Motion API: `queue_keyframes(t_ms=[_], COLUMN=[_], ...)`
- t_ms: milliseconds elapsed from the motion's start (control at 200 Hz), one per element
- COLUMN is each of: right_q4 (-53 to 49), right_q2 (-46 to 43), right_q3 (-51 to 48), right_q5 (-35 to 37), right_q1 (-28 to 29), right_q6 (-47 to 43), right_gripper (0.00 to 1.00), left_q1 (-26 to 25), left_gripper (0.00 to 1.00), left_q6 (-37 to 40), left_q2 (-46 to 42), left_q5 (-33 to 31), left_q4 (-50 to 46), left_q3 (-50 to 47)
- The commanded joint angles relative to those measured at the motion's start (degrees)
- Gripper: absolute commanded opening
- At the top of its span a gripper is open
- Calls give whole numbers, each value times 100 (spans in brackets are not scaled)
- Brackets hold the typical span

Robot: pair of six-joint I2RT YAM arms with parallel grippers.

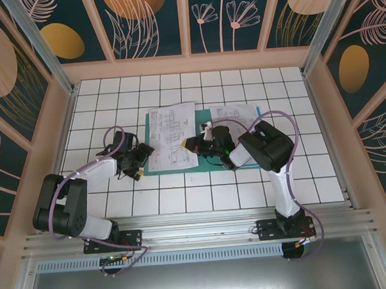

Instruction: Put the files into the folder

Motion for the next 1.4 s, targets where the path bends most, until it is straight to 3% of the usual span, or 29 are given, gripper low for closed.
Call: queue_keyframes(t_ms=[0,1396], right_q4=[193,-1604], right_q2=[147,-276], right_q3=[-45,287], right_q5=[140,709], right_q1=[74,478], right_q6=[108,21], right_gripper=[0,0], left_q1=[-55,-102], left_gripper=[88,88], left_q6=[-133,-186], left_q2=[222,237], left_q5=[476,597], left_q4=[522,840], left_q3=[-178,-223])
